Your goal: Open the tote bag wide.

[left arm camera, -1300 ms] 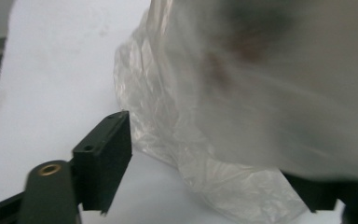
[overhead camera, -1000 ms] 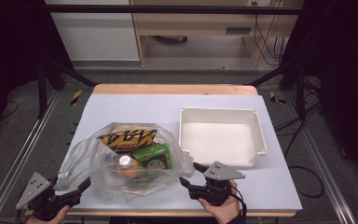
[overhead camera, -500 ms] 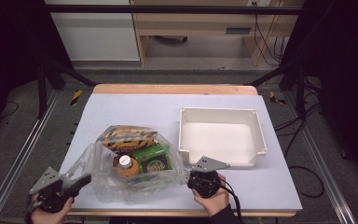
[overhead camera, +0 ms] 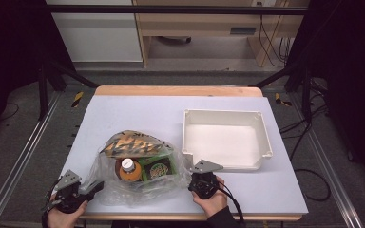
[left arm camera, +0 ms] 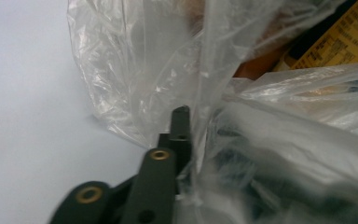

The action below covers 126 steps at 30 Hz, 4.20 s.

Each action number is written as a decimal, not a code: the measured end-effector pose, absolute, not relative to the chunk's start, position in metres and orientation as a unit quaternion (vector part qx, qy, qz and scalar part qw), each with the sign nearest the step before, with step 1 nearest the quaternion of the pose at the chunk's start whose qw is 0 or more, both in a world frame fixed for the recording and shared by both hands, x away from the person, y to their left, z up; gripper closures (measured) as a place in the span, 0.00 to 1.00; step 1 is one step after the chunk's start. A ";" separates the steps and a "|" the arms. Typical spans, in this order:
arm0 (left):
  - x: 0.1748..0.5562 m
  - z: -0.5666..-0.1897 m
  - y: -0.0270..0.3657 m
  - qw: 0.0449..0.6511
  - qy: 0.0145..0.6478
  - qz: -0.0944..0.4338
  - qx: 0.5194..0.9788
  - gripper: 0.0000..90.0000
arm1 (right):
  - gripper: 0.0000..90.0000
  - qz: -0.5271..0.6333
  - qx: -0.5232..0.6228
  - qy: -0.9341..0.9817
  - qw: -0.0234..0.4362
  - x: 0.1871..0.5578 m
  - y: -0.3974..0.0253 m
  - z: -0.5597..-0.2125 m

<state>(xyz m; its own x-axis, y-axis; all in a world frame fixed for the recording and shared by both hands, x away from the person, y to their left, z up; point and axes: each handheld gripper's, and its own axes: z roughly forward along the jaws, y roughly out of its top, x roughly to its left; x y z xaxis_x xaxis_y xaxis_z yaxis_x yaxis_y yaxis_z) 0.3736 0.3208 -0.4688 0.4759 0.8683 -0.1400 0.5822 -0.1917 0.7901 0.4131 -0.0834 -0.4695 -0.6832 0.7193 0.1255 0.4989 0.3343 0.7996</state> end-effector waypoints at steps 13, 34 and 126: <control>0.353 -0.429 0.322 0.494 0.450 0.236 0.706 0.17 | 0.41 0.505 0.333 0.781 0.155 0.384 -0.103 -0.432; 0.338 -0.348 0.324 0.520 0.410 0.282 0.694 0.12 | 0.27 0.598 0.298 0.716 0.203 0.373 -0.119 -0.336; 0.482 -0.474 0.313 0.378 0.525 0.166 0.744 0.99 | 0.76 0.446 0.345 0.802 0.199 0.463 -0.058 -0.420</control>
